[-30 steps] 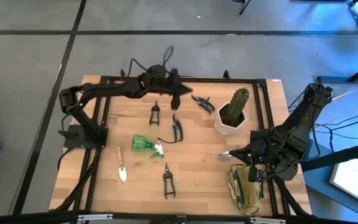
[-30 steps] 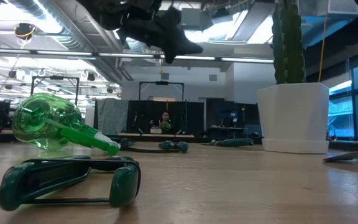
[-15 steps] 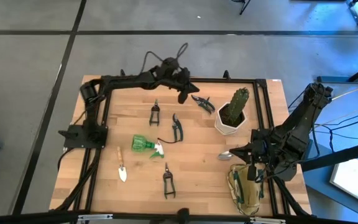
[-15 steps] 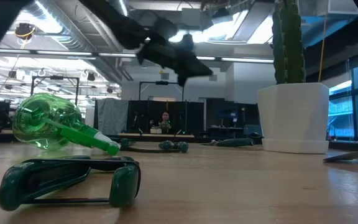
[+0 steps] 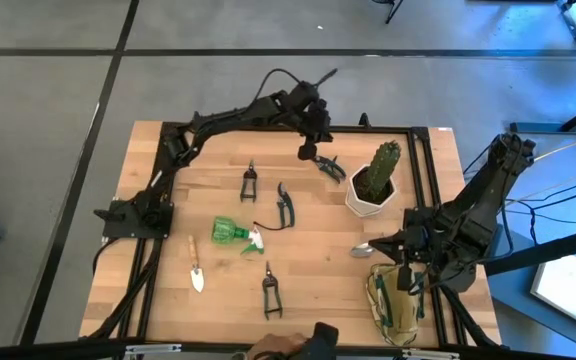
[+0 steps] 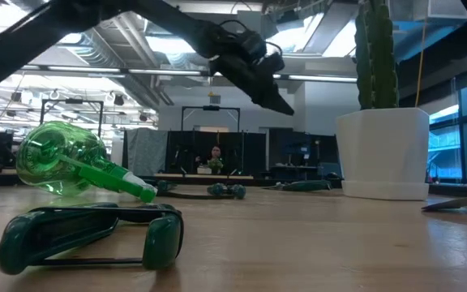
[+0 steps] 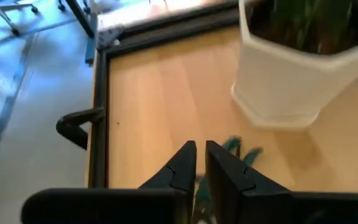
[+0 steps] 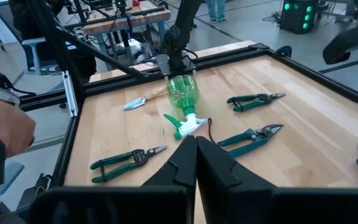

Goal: Pick & Place Garden tools in Gardening bag
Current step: Put the top right hand pruner into the white bag

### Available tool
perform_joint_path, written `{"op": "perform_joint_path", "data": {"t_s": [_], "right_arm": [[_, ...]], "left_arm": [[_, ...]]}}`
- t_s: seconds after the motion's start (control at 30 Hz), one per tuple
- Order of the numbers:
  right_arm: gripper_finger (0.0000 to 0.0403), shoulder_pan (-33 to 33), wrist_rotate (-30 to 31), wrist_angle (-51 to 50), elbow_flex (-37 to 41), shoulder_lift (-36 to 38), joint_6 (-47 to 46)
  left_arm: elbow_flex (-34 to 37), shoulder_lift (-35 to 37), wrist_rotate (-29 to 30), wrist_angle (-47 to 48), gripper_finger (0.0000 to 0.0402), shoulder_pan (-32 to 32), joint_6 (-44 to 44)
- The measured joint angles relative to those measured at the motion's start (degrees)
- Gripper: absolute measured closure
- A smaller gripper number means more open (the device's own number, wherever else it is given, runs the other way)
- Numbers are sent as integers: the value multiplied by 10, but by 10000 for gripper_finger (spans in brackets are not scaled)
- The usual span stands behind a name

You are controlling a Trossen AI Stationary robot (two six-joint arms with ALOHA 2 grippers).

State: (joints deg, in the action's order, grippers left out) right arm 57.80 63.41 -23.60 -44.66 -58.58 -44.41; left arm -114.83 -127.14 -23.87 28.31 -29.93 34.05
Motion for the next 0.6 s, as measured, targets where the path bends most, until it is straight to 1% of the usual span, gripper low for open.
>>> {"op": "perform_joint_path", "data": {"t_s": [0.13, 0.3, 0.47, 0.6], "right_arm": [[391, 0, 0, -3, 0, -12, -16], [391, 0, 0, -4, 0, -18, -22], [391, 0, 0, -2, 0, -18, -23], [391, 0, 9, -4, 0, -18, -23]], "left_arm": [[-15, -21, 27, 7, 332, 3, 16], [-16, -48, 26, 11, 278, -4, -1], [-26, -65, 65, 18, 218, -6, -4], [-52, -73, 59, 47, 175, -6, -9]]}}
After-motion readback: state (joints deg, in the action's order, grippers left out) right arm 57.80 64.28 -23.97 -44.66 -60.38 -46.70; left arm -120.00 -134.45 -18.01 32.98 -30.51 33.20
